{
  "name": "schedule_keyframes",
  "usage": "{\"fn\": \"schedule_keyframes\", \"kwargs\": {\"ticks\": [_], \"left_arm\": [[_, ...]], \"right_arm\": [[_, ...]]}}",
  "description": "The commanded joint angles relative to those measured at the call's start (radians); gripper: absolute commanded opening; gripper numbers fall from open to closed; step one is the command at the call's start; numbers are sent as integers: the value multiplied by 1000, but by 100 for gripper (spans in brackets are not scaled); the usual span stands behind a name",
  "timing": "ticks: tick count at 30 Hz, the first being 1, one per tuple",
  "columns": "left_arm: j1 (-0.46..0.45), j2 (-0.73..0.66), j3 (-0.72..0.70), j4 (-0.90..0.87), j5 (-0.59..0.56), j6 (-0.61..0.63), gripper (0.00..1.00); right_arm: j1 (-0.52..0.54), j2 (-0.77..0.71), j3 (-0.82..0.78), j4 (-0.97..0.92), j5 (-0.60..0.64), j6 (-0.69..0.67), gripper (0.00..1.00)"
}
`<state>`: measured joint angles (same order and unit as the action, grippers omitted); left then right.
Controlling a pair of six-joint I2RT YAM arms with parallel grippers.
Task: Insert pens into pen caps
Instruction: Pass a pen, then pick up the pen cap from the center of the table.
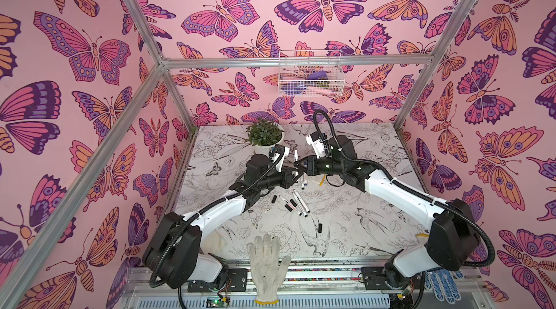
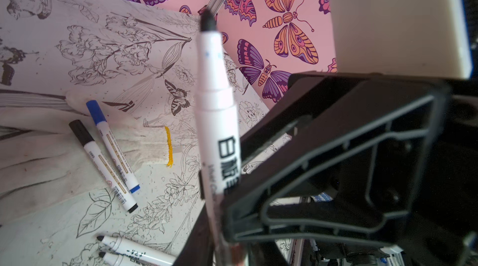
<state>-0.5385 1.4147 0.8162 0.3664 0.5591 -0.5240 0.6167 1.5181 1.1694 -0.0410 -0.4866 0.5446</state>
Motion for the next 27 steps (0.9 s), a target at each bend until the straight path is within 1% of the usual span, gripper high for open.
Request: {"fn": "schedule_keyframes", "kwargs": {"ticks": [1,2,4,7,8,10,12,13,17,19,20,22,23,24,27], "left_arm": [[5,15,13,11,-17,14,8],[5,10,7,11,-25,12,3],[6,-6,-14,5,-52,8,0],[11,-50,-65,-10,-118,-5,0],[17,-69,-89,-12,-140,-14,0],[32,-112,-146,-14,-182,-39,0],[45,-174,-195,-44,-251,-66,0],[51,-207,-222,-70,-299,-80,0],[75,-362,-344,-192,-538,-155,0],[78,-453,-379,-274,-652,-185,0],[79,-499,-392,-327,-710,-205,0],[86,-574,-410,-390,-777,-223,0],[89,-607,-418,-412,-796,-225,0],[93,-631,-421,-425,-802,-217,0],[97,-679,-406,-484,-829,-201,0]], "right_arm": [[8,-16,-8,15,-26,-2,0],[8,-19,-10,14,-23,-4,0],[8,-21,-8,2,-14,-12,0],[7,-21,-3,-17,-9,-29,0],[7,-21,2,-26,-9,-39,5],[8,-18,19,-57,-9,-61,31],[7,-21,30,-64,8,-69,44],[8,-24,33,-63,23,-72,47],[16,2,42,-67,11,-81,51],[45,45,59,-131,-18,-138,50],[70,97,82,-198,-26,-203,50],[122,171,130,-325,-30,-297,48],[142,211,155,-372,-60,-322,48],[156,244,170,-401,-82,-340,48],[196,347,256,-507,-61,-392,48]]}}
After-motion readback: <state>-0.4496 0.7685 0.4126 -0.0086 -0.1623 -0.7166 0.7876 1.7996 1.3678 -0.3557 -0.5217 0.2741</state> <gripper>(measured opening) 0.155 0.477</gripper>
